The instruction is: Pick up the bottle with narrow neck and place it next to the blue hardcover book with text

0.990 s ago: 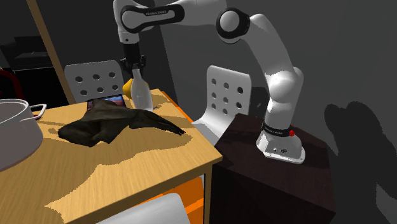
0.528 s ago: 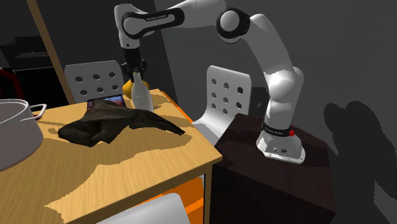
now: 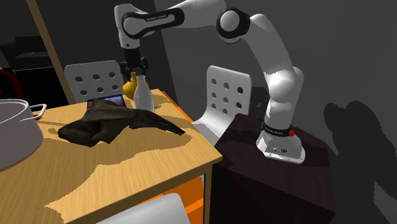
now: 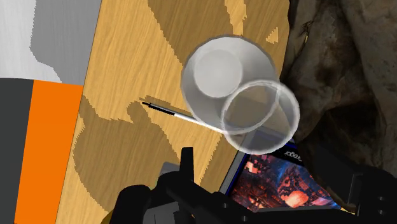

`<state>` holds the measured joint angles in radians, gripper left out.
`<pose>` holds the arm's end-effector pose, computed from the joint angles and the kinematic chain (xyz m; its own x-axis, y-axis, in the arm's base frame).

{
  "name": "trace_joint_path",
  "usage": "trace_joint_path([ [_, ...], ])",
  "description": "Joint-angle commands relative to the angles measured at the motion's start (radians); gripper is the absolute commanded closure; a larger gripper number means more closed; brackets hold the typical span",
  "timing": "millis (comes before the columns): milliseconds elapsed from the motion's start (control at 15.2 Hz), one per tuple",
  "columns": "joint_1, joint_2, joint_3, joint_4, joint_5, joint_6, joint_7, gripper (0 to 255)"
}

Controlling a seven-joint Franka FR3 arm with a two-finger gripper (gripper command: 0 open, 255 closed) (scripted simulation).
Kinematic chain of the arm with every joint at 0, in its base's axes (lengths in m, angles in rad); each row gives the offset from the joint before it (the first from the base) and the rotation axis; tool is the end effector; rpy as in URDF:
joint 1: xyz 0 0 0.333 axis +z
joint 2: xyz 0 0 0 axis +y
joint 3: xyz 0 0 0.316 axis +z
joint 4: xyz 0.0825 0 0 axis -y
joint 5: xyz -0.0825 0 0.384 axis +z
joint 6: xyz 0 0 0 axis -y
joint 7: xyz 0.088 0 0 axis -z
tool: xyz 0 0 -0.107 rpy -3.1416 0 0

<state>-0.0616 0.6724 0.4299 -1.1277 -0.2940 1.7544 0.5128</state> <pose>0.7196 0.1519 0.4378 0.9842 -0.1759 0.0188 -0.1763 -0.9841 0.0201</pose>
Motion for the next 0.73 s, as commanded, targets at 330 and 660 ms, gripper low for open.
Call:
trace_joint_path([
  [330, 0.032, 0.017, -0.001, 0.162, -0.001, -0.139, -0.014, 0],
  [660, 0.032, 0.017, -0.001, 0.162, -0.001, -0.139, -0.014, 0],
])
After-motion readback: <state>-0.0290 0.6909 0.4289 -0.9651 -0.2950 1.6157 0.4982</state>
